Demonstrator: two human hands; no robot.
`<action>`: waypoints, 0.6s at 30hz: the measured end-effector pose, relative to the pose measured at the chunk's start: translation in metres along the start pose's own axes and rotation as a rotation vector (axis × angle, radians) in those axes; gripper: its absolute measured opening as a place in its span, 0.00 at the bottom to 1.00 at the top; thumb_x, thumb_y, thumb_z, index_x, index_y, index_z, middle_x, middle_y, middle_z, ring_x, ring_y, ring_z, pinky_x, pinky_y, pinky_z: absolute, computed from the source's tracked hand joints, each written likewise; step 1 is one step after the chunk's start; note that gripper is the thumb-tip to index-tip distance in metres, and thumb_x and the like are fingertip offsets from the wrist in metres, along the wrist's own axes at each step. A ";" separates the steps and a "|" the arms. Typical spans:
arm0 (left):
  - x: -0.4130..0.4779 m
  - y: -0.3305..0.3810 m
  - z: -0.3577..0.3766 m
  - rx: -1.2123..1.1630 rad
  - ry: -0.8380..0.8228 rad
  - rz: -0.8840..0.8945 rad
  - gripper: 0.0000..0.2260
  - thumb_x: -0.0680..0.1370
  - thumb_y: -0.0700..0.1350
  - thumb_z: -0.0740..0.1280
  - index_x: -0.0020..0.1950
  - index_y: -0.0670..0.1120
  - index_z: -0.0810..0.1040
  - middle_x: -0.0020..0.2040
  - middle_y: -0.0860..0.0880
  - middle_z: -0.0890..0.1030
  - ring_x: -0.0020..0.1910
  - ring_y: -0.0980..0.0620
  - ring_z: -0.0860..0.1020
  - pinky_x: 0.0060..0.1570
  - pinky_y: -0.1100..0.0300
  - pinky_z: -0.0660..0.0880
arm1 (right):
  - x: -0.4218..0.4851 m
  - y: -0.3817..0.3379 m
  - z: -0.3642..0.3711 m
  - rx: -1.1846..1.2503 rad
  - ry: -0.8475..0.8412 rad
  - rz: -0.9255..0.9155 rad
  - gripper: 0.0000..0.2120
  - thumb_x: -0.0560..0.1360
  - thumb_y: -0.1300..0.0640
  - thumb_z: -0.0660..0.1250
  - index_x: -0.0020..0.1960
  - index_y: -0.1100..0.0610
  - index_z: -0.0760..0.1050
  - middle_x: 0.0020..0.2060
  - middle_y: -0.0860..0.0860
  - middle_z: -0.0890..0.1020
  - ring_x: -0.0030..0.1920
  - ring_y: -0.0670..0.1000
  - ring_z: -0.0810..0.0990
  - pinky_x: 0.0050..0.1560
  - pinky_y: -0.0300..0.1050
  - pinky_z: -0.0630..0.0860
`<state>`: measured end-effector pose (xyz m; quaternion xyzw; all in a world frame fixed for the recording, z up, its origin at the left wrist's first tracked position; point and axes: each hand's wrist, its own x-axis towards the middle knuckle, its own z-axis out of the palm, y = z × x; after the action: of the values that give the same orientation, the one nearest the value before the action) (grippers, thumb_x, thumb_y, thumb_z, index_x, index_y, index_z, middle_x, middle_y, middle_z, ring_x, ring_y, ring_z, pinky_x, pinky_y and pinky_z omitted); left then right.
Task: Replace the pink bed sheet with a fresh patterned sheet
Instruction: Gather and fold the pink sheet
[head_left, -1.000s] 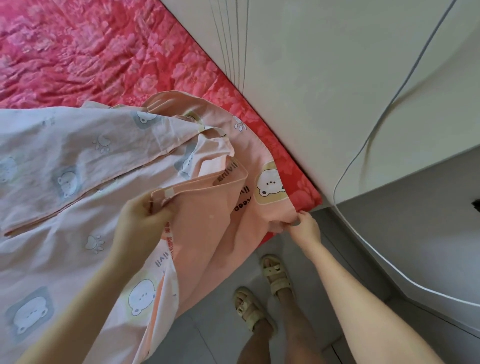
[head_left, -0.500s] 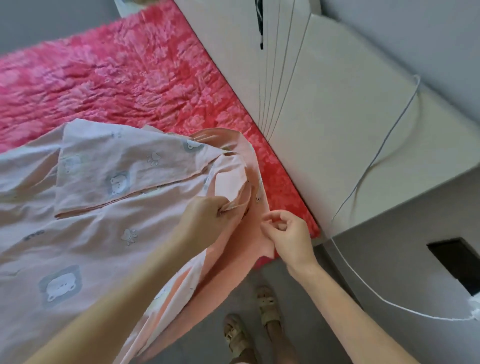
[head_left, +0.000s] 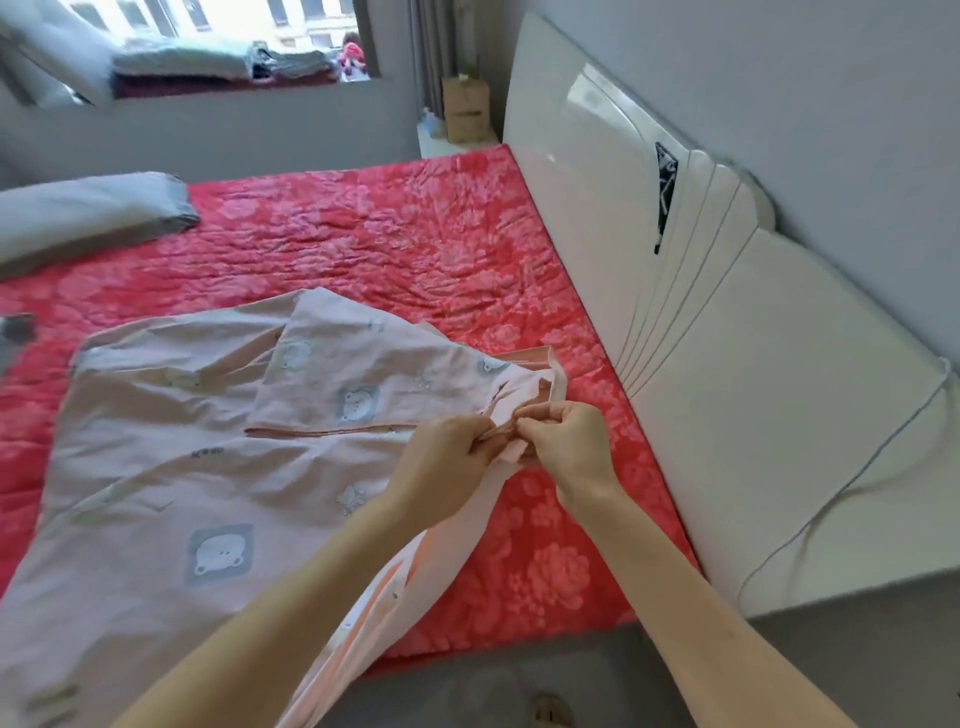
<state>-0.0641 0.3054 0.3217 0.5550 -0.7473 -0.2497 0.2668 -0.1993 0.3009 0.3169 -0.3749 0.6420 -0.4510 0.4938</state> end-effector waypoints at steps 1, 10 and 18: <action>0.000 0.000 -0.004 0.001 -0.020 0.005 0.21 0.79 0.48 0.64 0.27 0.50 0.62 0.23 0.54 0.64 0.24 0.56 0.63 0.28 0.63 0.59 | 0.002 -0.004 0.004 -0.027 -0.004 -0.008 0.07 0.70 0.72 0.64 0.39 0.64 0.80 0.36 0.60 0.83 0.36 0.55 0.84 0.36 0.46 0.81; 0.001 -0.019 -0.022 -0.009 0.125 0.097 0.14 0.72 0.47 0.64 0.30 0.41 0.68 0.24 0.54 0.62 0.28 0.52 0.62 0.28 0.62 0.55 | 0.007 -0.036 0.015 -0.129 -0.341 -0.092 0.14 0.73 0.72 0.61 0.54 0.64 0.79 0.38 0.55 0.83 0.36 0.45 0.83 0.39 0.36 0.79; 0.031 0.002 -0.073 -0.126 0.038 0.128 0.14 0.69 0.46 0.67 0.27 0.48 0.66 0.24 0.55 0.63 0.26 0.56 0.61 0.29 0.63 0.61 | 0.035 -0.071 0.010 -0.883 -0.603 -0.817 0.27 0.61 0.35 0.70 0.55 0.48 0.80 0.64 0.44 0.72 0.68 0.48 0.65 0.68 0.47 0.58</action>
<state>-0.0234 0.2705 0.3800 0.4928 -0.7589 -0.2681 0.3307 -0.1954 0.2444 0.3725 -0.8639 0.4067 -0.1724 0.2418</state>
